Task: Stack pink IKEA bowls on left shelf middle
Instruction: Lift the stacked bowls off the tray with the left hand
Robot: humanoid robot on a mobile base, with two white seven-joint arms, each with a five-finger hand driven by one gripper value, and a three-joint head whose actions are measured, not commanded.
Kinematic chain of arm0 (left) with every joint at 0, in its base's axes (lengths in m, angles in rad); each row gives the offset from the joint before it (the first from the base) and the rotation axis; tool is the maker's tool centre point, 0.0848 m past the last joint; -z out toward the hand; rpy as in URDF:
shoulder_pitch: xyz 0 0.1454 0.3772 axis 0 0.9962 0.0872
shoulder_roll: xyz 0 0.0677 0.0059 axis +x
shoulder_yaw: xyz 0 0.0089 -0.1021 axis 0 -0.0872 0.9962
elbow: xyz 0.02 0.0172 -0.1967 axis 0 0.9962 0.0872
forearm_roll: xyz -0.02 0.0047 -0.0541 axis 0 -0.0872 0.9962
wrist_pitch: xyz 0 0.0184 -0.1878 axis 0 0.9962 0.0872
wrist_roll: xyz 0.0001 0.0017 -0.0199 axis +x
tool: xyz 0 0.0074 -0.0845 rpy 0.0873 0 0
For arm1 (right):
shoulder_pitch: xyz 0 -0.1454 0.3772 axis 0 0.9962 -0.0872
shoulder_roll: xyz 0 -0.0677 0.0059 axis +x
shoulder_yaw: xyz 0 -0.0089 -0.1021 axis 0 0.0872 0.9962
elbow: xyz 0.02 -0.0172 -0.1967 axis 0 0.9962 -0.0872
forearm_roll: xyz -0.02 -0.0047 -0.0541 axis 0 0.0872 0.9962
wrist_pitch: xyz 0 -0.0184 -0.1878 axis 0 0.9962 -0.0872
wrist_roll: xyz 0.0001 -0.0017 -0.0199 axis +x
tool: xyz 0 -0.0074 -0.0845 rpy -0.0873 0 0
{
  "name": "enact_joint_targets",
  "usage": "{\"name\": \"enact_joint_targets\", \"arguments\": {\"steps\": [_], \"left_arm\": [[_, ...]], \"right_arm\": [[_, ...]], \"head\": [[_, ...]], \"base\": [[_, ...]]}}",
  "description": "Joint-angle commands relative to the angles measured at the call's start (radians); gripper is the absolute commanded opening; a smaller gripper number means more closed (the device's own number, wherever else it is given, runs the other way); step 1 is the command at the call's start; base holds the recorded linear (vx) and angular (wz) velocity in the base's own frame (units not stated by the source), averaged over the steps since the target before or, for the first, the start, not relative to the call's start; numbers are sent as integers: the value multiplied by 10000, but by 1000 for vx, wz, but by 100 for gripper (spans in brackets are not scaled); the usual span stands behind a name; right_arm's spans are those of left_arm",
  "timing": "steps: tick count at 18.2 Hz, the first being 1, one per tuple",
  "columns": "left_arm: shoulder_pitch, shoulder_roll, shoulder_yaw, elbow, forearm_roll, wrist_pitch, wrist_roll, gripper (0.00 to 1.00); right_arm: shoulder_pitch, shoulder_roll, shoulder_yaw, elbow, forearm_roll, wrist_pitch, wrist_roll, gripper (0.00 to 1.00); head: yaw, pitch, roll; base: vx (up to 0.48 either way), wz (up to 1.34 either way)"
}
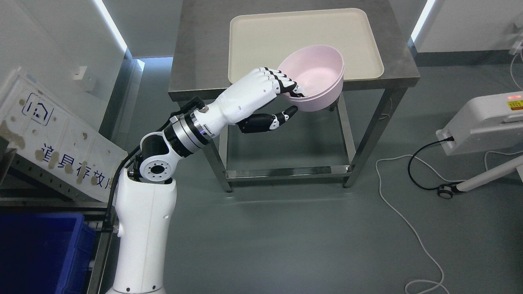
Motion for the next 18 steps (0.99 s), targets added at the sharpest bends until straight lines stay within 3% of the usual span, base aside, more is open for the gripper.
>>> {"name": "enact_joint_targets", "arguments": {"steps": [1,18], "left_arm": [[410,175,822,-1137,344,-32,7,4],[563,175,945,-1122,1081,-32,-23,5]], "right_arm": [[-3,-174,0,0,0,-4,-4,100],[-3,-174,0,0,0,-4,-4,100]], "head": [[0,0,0],[0,0,0]], "base": [[-259,114],[-256,50]]}}
